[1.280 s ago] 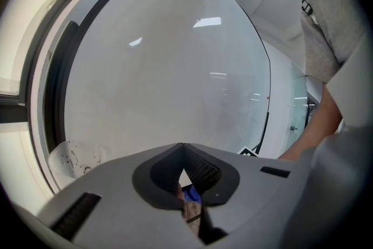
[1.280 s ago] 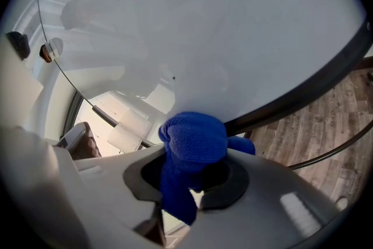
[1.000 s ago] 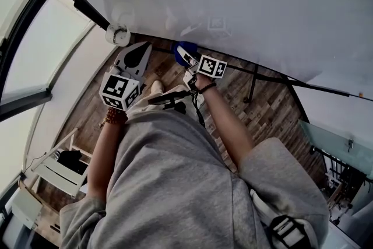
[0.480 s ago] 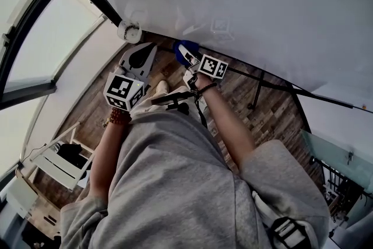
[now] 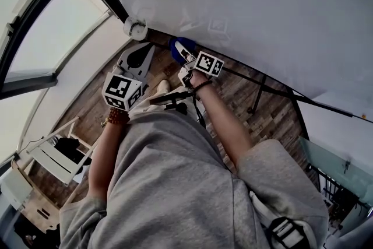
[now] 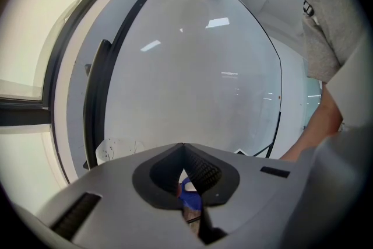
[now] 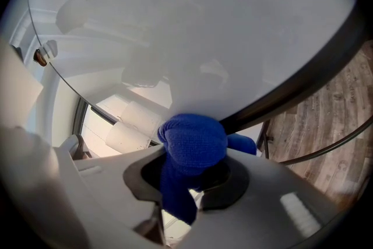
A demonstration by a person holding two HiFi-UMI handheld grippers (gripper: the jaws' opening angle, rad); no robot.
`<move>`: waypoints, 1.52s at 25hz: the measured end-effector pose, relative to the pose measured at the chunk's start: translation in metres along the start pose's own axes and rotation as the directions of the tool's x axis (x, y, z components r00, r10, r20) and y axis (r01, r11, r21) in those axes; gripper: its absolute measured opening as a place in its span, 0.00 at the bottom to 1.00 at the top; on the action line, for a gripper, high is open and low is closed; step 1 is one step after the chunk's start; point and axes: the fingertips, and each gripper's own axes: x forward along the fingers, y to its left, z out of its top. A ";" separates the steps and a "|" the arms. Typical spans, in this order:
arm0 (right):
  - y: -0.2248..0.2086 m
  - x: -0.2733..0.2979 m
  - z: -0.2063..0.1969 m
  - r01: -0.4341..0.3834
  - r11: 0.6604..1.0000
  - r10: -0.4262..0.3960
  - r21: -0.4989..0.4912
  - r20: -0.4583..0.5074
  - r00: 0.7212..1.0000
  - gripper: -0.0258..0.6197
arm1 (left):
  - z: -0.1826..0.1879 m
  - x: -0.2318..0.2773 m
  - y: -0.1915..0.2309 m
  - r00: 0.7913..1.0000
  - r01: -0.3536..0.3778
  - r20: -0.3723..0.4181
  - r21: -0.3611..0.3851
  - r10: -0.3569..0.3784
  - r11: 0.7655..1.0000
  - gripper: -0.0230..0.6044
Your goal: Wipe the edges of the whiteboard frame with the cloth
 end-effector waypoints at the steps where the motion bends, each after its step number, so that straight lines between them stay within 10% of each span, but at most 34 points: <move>1: 0.001 0.003 -0.001 -0.004 1.000 0.004 0.002 -0.005 1.000 0.22 | 0.001 -0.002 0.001 1.000 -0.006 0.001 0.001 0.006 1.000 0.05; 38: 0.052 0.118 -0.057 -0.133 0.991 0.133 0.011 -0.177 0.975 0.22 | -0.011 -0.076 0.052 0.977 -0.213 -0.017 0.007 0.213 0.977 0.05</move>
